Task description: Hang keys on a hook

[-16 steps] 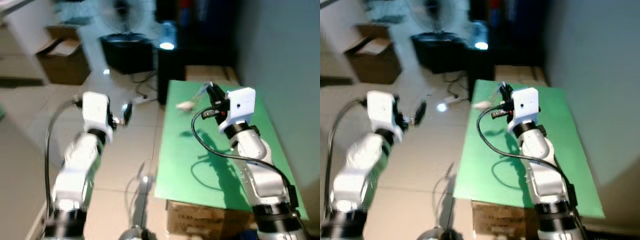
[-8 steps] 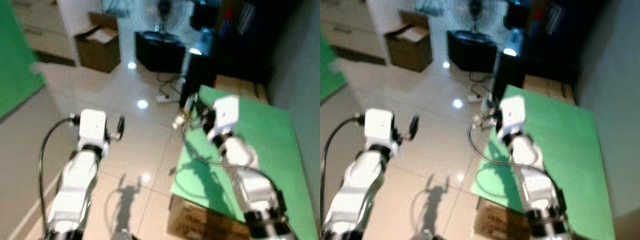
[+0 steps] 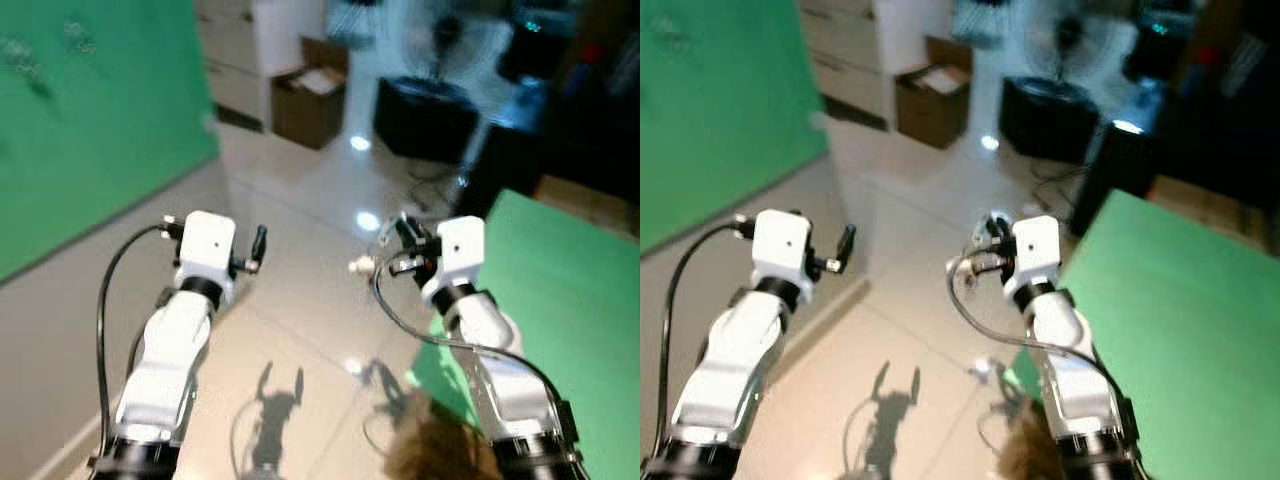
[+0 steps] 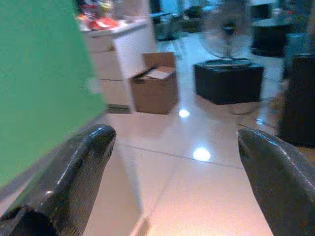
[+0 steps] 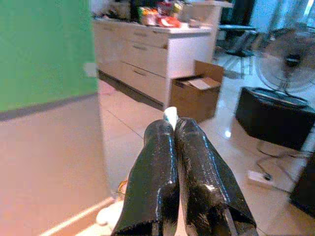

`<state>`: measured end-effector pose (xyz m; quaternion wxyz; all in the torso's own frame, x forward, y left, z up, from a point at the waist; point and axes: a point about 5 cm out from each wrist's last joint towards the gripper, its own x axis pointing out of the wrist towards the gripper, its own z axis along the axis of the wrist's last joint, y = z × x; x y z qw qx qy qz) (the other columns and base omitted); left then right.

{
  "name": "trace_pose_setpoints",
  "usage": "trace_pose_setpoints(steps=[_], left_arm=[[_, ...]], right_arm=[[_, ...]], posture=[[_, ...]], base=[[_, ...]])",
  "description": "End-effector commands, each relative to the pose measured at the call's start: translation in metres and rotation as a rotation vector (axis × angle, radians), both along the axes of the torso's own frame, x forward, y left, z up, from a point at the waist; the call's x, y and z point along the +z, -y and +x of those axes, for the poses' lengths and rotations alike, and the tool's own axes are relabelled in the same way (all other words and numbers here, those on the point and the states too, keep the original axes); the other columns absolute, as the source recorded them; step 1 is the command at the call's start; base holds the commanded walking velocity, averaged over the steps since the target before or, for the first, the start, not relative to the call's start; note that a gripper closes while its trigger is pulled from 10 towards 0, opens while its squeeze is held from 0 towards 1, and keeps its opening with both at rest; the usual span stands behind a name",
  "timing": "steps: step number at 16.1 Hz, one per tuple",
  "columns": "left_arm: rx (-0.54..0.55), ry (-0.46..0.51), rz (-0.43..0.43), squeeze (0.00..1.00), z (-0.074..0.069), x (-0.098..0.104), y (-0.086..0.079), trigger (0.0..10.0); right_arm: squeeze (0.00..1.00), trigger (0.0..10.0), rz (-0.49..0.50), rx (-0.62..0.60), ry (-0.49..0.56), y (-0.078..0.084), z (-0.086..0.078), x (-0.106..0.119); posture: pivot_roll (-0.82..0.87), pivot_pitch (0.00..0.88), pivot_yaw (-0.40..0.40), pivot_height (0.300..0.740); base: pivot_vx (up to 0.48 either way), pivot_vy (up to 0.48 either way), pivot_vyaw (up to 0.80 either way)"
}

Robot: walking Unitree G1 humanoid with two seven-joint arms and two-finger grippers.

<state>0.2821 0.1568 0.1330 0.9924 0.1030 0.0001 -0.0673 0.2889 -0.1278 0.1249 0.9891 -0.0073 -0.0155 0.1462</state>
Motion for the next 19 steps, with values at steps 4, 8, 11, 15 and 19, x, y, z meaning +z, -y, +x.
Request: trace_pose_setpoints(steps=[4,8,11,15,19], left_arm=[[-0.015,0.014,-0.021,0.0,0.0,-0.001,0.0,10.0],[-0.075,0.018,0.006,0.0,0.002,0.001,0.01,10.0],[-0.061,0.015,0.003,0.0,0.0,-0.001,0.006,10.0],[-0.062,0.019,0.015,0.0,-0.001,-0.001,0.004,10.0],[-0.065,0.015,0.011,0.0,-0.003,-0.002,0.005,10.0]], right_arm=[[0.0,10.0,0.001,0.008,0.001,-0.002,0.001,0.0],[0.0,10.0,0.018,-0.013,-0.008,-0.002,-0.001,-0.003],[0.0,10.0,0.024,0.001,0.003,-0.004,0.005,0.0],[0.0,10.0,0.018,0.004,0.014,-0.003,0.009,0.001],[0.0,10.0,0.016,0.022,0.025,-0.004,0.01,0.003]], posture=[[-0.08,0.0,-0.032,0.74],[-0.08,0.0,-0.013,0.74],[-0.06,0.0,-0.018,0.74],[-0.06,0.0,-0.017,0.74],[-0.05,0.0,-0.02,0.74]], base=[[0.068,0.0,0.8],[0.328,0.0,0.8],[0.356,0.0,0.8],[0.354,0.0,0.8],[0.356,0.0,0.8]])
